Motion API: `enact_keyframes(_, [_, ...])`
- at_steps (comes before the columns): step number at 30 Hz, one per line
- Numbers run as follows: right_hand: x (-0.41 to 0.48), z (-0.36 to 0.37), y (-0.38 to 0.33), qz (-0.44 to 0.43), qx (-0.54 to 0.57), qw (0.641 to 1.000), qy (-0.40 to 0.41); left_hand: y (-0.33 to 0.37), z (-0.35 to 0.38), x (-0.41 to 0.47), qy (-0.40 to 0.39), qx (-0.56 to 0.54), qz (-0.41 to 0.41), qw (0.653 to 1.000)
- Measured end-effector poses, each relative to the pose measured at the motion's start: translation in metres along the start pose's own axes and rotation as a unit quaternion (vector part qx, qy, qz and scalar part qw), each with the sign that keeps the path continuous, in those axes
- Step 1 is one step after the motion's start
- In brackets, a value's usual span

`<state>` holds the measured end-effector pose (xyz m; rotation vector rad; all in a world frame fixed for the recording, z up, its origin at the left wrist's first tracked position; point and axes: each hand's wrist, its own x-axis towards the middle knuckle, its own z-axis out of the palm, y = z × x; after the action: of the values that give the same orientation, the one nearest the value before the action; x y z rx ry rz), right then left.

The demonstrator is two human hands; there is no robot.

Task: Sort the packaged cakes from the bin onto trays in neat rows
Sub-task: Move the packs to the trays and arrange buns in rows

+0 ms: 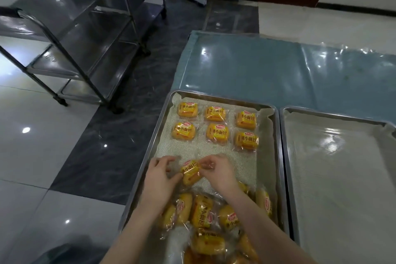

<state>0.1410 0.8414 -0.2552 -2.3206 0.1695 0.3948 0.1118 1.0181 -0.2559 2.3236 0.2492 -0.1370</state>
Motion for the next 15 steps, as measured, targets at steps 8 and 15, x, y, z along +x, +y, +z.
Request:
enact_keyframes(8, [-0.008,0.016,0.006,0.024,0.006,0.999,0.03,0.005,0.011,0.0,-0.018,-0.006,-0.015,1.0])
enact_keyframes(15, [-0.002,0.026,-0.005,0.013,0.073,0.996,0.052,-0.001,0.006,0.015,0.039,-0.052,0.024,0.998])
